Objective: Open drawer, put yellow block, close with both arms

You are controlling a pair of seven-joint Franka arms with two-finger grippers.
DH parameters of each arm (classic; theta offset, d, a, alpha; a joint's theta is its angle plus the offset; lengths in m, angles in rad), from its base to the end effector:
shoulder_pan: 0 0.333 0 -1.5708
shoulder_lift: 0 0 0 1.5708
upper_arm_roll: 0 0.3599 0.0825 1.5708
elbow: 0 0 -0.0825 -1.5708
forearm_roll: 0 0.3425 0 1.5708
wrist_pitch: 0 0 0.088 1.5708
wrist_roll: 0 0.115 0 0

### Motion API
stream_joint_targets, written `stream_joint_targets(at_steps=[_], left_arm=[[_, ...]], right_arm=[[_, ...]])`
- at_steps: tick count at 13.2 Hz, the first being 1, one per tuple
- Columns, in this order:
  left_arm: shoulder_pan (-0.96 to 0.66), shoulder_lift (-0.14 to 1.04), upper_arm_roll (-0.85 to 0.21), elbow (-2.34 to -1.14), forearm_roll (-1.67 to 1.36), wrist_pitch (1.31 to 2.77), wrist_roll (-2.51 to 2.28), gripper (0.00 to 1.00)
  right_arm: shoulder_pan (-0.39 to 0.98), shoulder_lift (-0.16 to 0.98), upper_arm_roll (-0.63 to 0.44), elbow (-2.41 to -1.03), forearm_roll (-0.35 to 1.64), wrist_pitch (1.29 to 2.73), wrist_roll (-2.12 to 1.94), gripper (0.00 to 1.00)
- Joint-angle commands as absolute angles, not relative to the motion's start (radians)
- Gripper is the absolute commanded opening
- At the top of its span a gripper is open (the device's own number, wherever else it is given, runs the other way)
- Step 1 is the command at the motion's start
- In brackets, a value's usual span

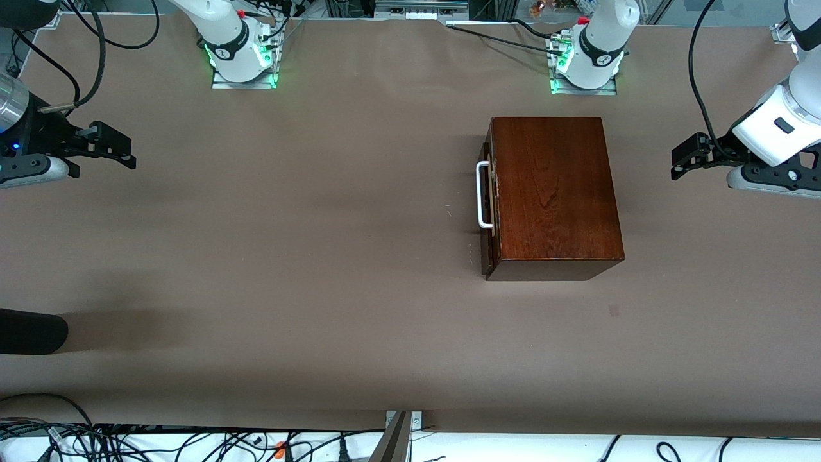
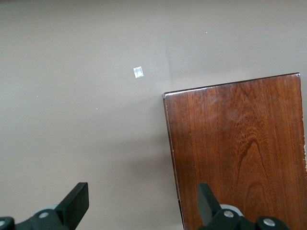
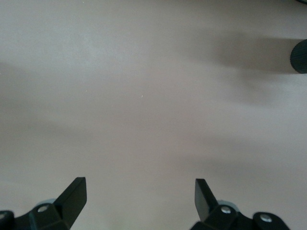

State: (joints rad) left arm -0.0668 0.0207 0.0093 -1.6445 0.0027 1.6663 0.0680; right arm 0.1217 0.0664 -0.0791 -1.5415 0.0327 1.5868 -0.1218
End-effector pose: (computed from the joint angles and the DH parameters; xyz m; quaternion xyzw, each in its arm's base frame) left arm 0.5260 -0.0300 0.6261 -0.9980 0.0628 -0.0005 0.0014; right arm 0.5363 0.0283 0.6397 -0.9965 -0.0817 0.0099 0.0141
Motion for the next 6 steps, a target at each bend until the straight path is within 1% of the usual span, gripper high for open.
stream_joint_targets(at_steps=[1, 6], left_arm=[[-0.067, 0.017, 0.008, -1.646, 0.023, 1.66, 0.089, 1.0], [-0.063, 0.025, 0.008, -1.634, 0.02, 1.66, 0.089, 1.0]], right_arm=[[0.114, 0.072, -0.074, -1.522, 0.026, 1.575, -0.112, 1.0], [0.114, 0.072, -0.074, -1.522, 0.026, 1.575, -0.112, 1.0]])
